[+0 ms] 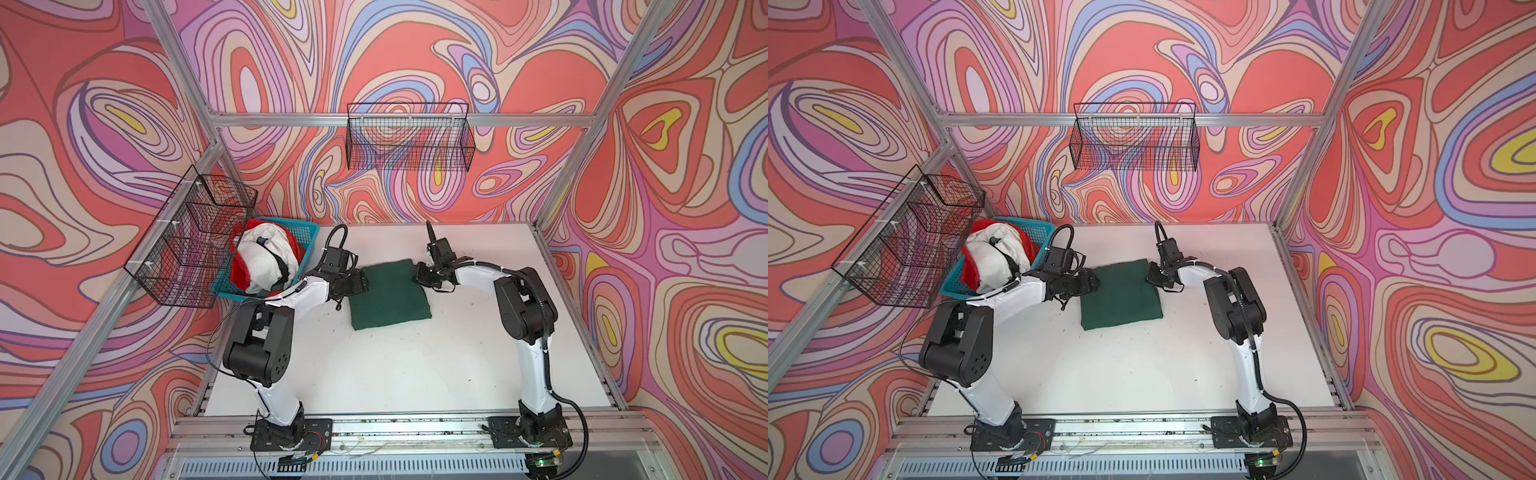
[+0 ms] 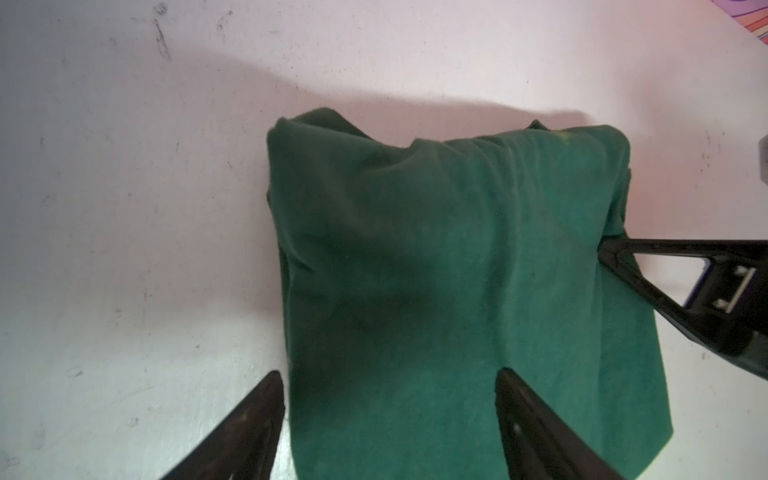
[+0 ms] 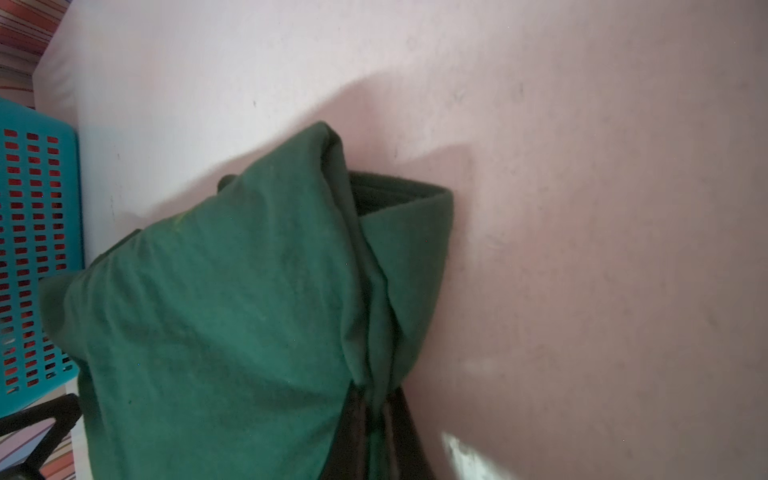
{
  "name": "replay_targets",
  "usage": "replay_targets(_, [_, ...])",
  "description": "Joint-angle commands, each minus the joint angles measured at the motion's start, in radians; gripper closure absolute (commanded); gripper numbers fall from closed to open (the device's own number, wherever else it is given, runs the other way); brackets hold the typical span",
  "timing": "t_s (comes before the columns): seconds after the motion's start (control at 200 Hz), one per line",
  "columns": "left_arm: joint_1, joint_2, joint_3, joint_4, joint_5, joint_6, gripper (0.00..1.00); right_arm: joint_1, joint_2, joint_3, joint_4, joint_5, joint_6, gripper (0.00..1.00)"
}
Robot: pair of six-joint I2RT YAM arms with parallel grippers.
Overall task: Fold and stack the t-shirts
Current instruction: 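Release the folded shirt and grasp its side with the right gripper, then drag the folded green shirt with the right gripper to the table's far corner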
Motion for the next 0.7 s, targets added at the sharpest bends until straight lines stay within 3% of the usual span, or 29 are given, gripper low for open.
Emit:
replay_targets(0.0, [0.0, -0.064, -0.013, -0.002, -0.031, 0.015, 0.19, -0.002, 0.013, 0.051, -0.155, 0.131, -0.039, 1.0])
replay_targets(0.185, [0.0, -0.144, -0.059, 0.026, -0.076, 0.018, 0.04, -0.025, -0.034, 0.191, -0.362, 0.358, -0.1, 1.0])
replay_targets(0.381, [0.0, -0.162, -0.06, 0.017, -0.067, 0.017, 0.02, -0.094, -0.1, 0.216, -0.406, 0.404, -0.172, 1.0])
replay_targets(0.551, [0.0, -0.168, -0.073, 0.025, -0.047, 0.016, 0.02, -0.169, -0.079, 0.326, -0.494, 0.551, -0.288, 1.0])
replay_targets(0.696, [0.0, -0.187, -0.086, 0.031, -0.039, 0.013, 0.02, -0.23, -0.051, 0.428, -0.535, 0.574, -0.359, 1.0])
